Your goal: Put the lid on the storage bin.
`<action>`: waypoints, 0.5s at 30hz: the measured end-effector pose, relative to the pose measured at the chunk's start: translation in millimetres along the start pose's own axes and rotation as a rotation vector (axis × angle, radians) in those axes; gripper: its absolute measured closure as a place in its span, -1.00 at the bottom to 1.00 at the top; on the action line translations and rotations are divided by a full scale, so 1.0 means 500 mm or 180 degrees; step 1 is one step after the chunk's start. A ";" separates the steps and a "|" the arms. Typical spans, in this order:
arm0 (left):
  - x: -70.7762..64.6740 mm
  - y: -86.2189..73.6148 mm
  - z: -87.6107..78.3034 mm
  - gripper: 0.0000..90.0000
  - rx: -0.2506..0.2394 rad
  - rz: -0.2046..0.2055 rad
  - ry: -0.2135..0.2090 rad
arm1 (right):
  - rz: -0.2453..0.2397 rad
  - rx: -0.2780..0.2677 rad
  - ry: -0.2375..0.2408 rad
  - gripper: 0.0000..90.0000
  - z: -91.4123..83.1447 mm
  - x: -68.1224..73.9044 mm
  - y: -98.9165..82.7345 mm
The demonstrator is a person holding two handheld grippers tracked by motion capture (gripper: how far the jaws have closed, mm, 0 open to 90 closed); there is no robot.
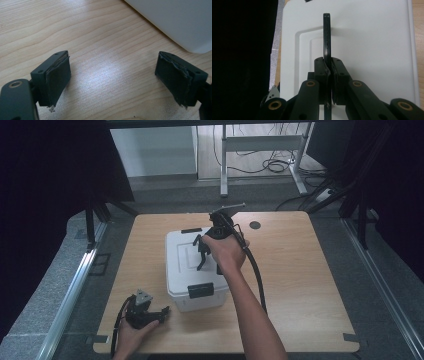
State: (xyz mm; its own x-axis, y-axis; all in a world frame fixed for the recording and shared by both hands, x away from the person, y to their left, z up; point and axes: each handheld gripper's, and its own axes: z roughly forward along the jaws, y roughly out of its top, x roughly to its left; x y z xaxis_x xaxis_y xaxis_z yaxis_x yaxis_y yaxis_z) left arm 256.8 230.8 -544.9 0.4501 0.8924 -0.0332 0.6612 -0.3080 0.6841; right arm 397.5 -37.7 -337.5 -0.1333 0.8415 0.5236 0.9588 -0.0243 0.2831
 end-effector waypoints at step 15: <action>0.000 0.000 0.000 -0.71 0.0004 0.0000 -0.0002 | 0.0028 0.0025 0.0015 0.87 0.028 -0.008 -0.005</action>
State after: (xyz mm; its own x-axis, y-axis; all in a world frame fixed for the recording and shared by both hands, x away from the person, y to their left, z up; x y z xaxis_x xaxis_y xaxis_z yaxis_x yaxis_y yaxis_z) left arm 256.8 230.8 -544.8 0.4505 0.8921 -0.0337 0.6619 -0.3084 0.6832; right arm 399.3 -33.5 -351.8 -0.1260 0.8387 0.5298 0.9619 -0.0273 0.2720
